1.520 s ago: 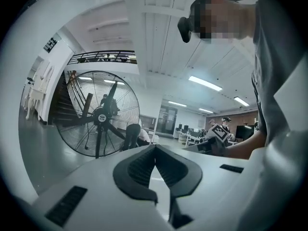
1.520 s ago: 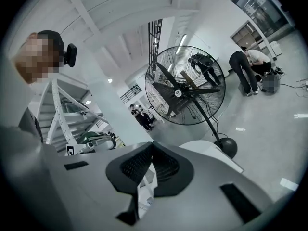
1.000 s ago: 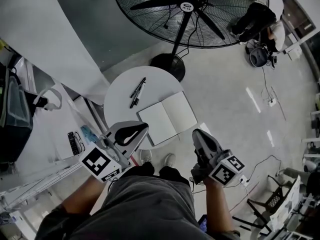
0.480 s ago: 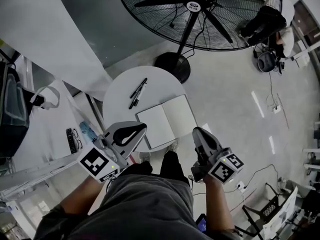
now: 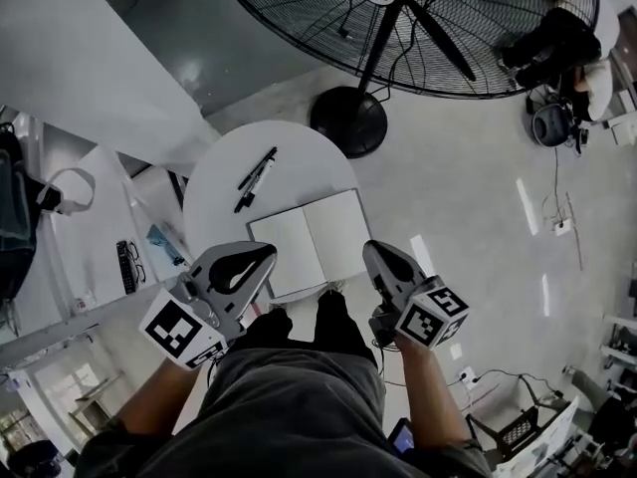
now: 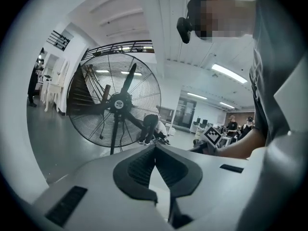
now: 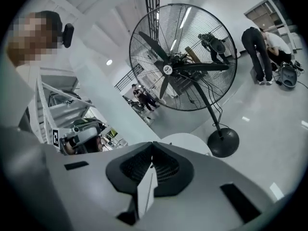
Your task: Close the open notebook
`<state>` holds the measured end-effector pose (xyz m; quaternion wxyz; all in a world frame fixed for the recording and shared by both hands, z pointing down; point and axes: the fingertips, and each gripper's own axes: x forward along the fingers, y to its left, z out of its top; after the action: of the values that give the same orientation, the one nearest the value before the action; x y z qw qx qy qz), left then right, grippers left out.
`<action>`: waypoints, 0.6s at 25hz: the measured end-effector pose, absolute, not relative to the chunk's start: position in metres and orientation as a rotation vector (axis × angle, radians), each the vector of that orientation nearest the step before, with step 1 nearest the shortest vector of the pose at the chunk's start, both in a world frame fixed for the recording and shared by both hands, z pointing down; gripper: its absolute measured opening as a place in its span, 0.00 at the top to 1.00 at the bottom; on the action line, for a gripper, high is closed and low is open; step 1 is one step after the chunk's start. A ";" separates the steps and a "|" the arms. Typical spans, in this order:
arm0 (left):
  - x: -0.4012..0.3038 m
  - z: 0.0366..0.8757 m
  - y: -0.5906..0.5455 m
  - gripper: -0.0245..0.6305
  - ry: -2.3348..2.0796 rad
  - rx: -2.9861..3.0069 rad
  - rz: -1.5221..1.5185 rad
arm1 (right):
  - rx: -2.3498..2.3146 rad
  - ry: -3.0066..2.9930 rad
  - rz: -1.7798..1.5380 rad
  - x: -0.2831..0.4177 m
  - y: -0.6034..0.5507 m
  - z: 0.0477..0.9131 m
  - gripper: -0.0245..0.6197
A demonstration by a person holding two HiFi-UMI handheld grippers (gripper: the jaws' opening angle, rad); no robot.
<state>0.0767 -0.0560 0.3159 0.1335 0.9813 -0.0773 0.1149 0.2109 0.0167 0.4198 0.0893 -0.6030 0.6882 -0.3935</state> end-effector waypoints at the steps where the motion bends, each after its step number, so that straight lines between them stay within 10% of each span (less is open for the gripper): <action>1: 0.083 0.318 -0.056 0.94 -0.240 2.839 0.340 | -1.792 2.077 -1.181 0.216 0.014 0.426 0.94; 15: 0.125 0.370 -0.061 0.94 -0.471 2.727 0.471 | -1.691 2.328 -1.407 0.236 -0.010 0.539 0.94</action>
<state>0.1247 -0.0608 0.3698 0.1665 0.9579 -0.1655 0.1655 0.2358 -0.0100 0.5386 -0.0308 -0.5276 0.7265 -0.4391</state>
